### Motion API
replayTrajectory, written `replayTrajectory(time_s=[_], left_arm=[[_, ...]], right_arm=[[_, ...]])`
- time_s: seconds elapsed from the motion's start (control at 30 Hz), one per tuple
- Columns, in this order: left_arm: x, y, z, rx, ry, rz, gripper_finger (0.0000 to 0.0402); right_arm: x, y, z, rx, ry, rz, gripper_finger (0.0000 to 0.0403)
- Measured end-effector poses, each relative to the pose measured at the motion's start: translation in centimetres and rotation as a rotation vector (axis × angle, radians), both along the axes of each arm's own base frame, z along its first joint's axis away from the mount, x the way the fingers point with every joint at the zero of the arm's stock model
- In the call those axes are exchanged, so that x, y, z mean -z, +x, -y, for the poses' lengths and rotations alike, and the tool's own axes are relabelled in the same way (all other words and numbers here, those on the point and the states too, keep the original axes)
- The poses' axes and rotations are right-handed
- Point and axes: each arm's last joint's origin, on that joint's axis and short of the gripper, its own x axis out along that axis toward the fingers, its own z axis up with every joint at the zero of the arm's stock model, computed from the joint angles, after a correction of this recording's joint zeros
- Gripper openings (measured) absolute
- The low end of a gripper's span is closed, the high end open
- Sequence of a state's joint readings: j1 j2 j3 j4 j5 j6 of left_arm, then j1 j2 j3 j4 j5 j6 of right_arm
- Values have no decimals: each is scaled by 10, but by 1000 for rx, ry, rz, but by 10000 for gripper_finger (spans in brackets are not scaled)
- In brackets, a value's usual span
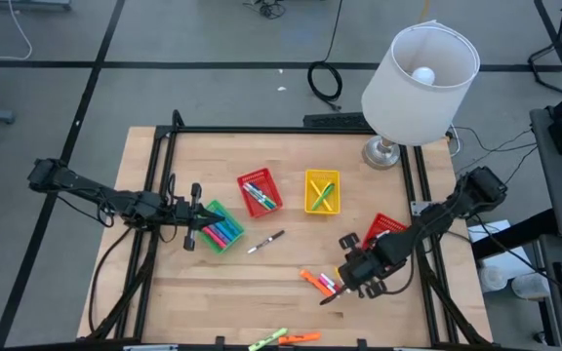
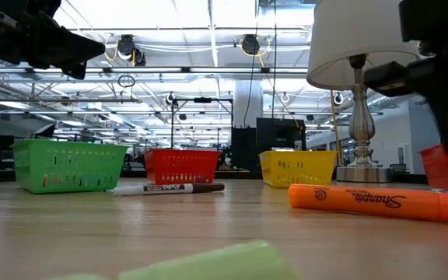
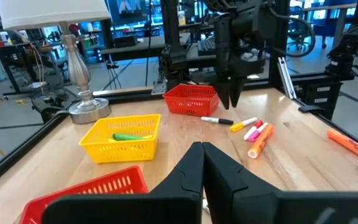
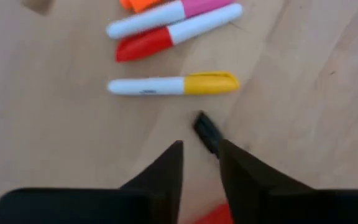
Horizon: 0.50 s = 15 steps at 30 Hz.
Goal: Pick & Place Markers
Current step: Put the small black highlighter pen into the right red bin
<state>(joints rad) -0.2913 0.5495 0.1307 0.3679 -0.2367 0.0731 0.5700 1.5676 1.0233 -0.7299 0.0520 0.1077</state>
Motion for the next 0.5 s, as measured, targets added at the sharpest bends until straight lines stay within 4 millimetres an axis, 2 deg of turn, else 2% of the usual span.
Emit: replayTrajectory(time_s=[0.1,0.2,0.5], left_arm=[[1,0,0,0,2,-6,6],[1,0,0,0,2,-6,6],[1,0,0,0,3,-7,6]], right_arm=[[1,2,3,-105,-24,11,135],[0,6,8,-162,-40,17,155],[4,12,24,-181,-51,15,150]])
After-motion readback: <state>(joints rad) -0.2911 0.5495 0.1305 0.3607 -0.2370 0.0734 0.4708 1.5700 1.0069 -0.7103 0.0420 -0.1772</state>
